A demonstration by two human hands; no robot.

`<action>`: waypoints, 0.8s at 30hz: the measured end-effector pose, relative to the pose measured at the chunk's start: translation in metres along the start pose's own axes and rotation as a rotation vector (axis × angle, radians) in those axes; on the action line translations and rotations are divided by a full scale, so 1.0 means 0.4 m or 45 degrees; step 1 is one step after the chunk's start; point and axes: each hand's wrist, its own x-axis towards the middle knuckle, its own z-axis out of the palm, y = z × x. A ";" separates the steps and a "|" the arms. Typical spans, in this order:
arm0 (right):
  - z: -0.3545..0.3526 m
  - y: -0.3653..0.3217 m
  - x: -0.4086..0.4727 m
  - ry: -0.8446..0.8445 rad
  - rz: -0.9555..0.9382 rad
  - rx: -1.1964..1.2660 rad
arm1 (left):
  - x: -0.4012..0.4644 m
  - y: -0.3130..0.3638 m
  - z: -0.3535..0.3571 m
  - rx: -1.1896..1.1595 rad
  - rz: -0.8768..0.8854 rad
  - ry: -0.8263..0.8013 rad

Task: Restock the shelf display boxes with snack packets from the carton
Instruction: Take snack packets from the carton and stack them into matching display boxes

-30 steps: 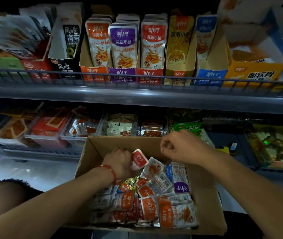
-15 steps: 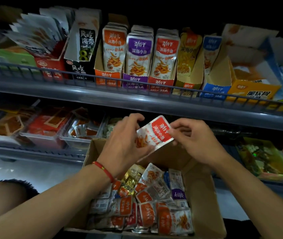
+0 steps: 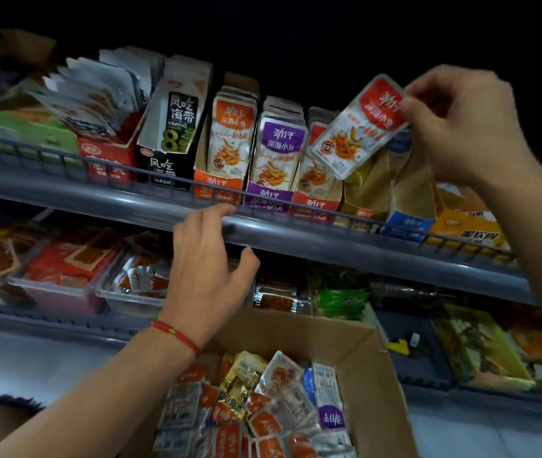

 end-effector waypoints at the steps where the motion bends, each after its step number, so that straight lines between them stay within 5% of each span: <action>1: 0.009 -0.004 0.017 -0.019 -0.031 -0.048 | 0.001 0.000 -0.001 -0.005 -0.012 0.000; 13: 0.164 -0.042 0.053 -0.273 -0.219 -0.433 | 0.009 0.006 -0.026 -0.079 -0.052 -0.008; 24: 0.202 -0.011 0.058 -0.194 -0.178 -0.520 | 0.012 0.014 -0.027 -0.117 -0.059 -0.024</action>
